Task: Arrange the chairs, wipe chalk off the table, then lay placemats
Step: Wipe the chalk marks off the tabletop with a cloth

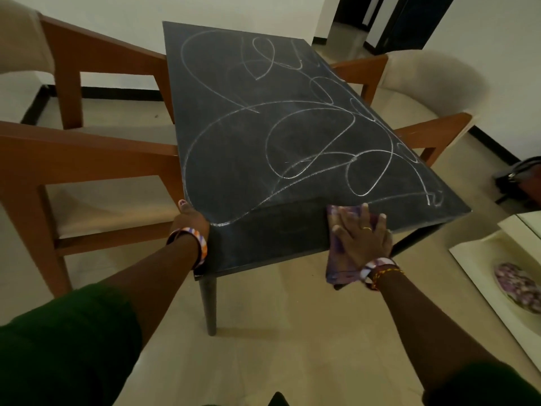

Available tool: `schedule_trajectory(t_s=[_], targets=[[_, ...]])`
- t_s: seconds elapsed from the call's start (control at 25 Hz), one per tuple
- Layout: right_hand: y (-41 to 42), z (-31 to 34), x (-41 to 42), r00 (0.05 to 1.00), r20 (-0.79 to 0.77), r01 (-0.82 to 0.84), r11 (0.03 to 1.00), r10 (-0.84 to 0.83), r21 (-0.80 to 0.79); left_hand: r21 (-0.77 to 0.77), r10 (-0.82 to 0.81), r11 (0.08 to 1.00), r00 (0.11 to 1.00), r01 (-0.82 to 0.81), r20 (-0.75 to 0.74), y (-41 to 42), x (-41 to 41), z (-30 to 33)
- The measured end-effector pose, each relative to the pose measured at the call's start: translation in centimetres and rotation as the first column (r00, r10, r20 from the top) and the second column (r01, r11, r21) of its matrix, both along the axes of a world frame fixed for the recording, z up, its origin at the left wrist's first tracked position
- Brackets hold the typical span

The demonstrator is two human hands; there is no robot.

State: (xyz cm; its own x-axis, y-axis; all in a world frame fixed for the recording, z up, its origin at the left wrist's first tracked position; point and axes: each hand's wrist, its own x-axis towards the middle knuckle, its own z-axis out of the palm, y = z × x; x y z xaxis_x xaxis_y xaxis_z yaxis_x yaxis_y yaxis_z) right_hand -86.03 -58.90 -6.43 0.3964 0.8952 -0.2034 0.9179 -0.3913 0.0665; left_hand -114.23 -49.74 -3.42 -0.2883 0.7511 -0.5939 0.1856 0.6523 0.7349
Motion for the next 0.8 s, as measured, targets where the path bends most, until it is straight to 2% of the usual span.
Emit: schedule_trajectory(t_s=[0.08, 0.16, 0.24, 0.36, 0.44, 0.52, 0.56, 0.6, 0.68, 0.76, 0.8], targets=[[-0.3, 0.2, -1.4, 0.966, -0.221, 0.160, 0.982, -0.135, 0.099, 0.012, 0.004, 1.000, 1.000, -0.003, -0.025, 0.2, 0.0, -0.1], [-0.4, 0.0, -5.2, 0.966, -0.254, 0.108, 0.966, -0.046, 0.235, 0.014, 0.010, 1.000, 0.999, -0.010, -0.031, 0.5, 0.1, -0.2], [-0.5, -0.8, -10.3, 0.973, -0.174, -0.092, 0.942, 0.154, 0.324, 0.005, 0.019, 1.000, 1.000, -0.019, -0.015, 0.5, 0.3, -0.3], [-0.8, -1.9, -16.0, 0.864, -0.137, -0.412, 0.837, 0.484, 0.360, 0.011, 0.021, 1.000, 1.000, -0.021, 0.000, 0.3, 0.3, -0.4], [-1.0, -2.2, -15.6, 0.773, -0.115, -0.558, 0.755, 0.624, 0.343, 0.018, 0.030, 0.999, 1.000, -0.030, 0.005, 0.3, 0.3, -0.4], [-1.0, -2.0, -11.9, 0.732, 0.010, -0.645, 0.688, 0.681, 0.332, 0.010, 0.030, 0.999, 1.000, -0.030, 0.003, 0.2, 0.2, -0.3], [-1.0, -1.6, -9.7, 0.759, 0.094, -0.641, 0.712, 0.645, 0.288, 0.007, 0.029, 1.000, 1.000, -0.029, 0.001, 0.1, 0.2, -0.1], [-0.8, -1.1, -7.1, 0.817, 0.130, -0.576, 0.781, 0.562, 0.241, 0.011, 0.020, 1.000, 1.000, -0.020, -0.004, 0.0, 0.2, 0.0], [-0.6, -0.4, -1.8, 0.946, 0.060, -0.324, 0.938, 0.319, 0.124, 0.027, -0.015, 1.000, 1.000, 0.015, -0.024, -0.2, 0.3, 0.3], [-0.8, 0.3, 1.6, 0.993, 0.019, -0.114, 0.992, 0.113, 0.050, 0.037, -0.037, 0.999, 0.999, 0.038, -0.032, -0.3, 0.3, 0.4], [-1.0, 0.4, 1.9, 0.997, 0.015, -0.077, 0.994, 0.076, 0.072, 0.034, -0.032, 0.999, 0.999, 0.033, -0.026, -0.2, 0.3, 0.4]])
